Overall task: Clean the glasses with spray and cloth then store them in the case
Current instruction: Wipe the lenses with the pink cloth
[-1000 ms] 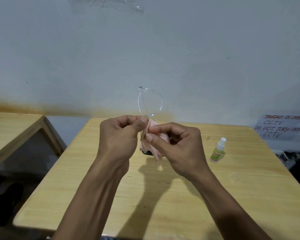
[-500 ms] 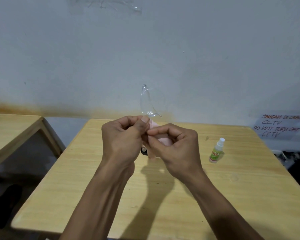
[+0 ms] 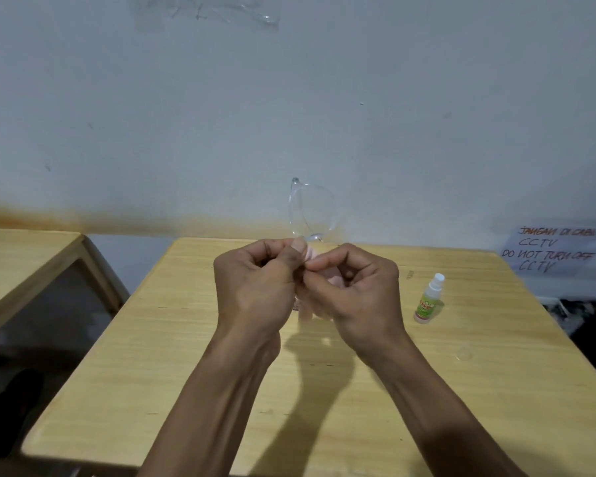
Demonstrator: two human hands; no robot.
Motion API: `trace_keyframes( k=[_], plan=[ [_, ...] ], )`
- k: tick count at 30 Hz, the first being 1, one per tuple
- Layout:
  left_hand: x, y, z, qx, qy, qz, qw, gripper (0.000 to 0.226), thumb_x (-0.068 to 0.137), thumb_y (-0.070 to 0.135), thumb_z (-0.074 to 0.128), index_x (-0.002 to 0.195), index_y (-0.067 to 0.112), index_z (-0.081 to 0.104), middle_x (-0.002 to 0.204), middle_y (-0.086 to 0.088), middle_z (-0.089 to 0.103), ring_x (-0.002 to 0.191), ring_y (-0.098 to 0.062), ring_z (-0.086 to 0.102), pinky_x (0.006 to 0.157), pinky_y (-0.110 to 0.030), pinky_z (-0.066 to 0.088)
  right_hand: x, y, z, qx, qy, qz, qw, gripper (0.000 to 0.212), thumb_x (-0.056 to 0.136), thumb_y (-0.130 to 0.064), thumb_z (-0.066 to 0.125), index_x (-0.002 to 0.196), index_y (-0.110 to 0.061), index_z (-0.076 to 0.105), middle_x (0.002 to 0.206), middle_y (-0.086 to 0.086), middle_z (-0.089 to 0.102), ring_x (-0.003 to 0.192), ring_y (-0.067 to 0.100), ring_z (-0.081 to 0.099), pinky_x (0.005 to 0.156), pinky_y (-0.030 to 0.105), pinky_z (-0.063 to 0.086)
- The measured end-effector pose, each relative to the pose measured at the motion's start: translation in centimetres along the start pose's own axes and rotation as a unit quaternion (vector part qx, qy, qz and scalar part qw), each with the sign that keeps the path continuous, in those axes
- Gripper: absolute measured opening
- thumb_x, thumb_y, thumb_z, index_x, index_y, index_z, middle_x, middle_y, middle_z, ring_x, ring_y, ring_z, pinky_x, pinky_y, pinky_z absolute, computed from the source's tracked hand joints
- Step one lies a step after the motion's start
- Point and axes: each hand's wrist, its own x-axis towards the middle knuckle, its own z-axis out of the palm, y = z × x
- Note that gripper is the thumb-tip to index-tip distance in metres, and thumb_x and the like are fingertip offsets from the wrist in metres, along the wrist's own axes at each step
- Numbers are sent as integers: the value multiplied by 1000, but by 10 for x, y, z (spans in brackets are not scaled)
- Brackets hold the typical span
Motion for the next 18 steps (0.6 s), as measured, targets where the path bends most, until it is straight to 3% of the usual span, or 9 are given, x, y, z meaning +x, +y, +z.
trace_keyframes(
  k=[2,5,11,14,16,18],
  plan=[
    [0,0,-2,0,7,0,1000,18,87,1,68,71,-7,67,43,-7,56,34,-22,50,37,-21,40,1,-2,2,8,12,8,1000,17,80,12,74,73,-1,66,50,-3,67,39,9,60,44,18,48],
    [0,5,-3,-10,9,-1,1000,20,87,-2,66,68,-4,65,46,-4,59,36,-10,55,36,-15,43,3,-5,0,0,33,9,999,18,77,9,78,74,-5,68,58,-4,72,50,9,68,48,20,51],
    [3,8,-4,-27,20,2,999,20,87,-1,67,68,1,65,48,4,64,40,-1,59,36,-10,43,4,-10,-8,13,53,32,998,20,65,-18,85,73,-13,68,61,23,68,45,32,60,45,28,50],
    [2,8,-2,-30,17,1,999,19,87,0,68,69,1,65,49,4,64,40,-1,58,36,-10,43,4,-12,-11,20,55,37,998,22,65,-18,84,76,-11,66,66,32,68,50,37,60,48,33,53],
    [2,6,-1,-24,17,2,1000,19,87,1,69,68,1,65,51,2,66,43,-2,60,39,-10,44,4,-11,-10,33,51,47,997,22,66,-15,84,76,-9,65,66,29,67,51,38,58,46,40,51],
    [2,4,1,-23,20,1,1000,20,86,1,70,66,2,66,53,-2,66,45,-5,61,41,-12,45,4,-8,-7,40,44,50,997,18,75,-4,82,77,-7,65,64,21,69,49,33,58,43,36,50]
  ],
)
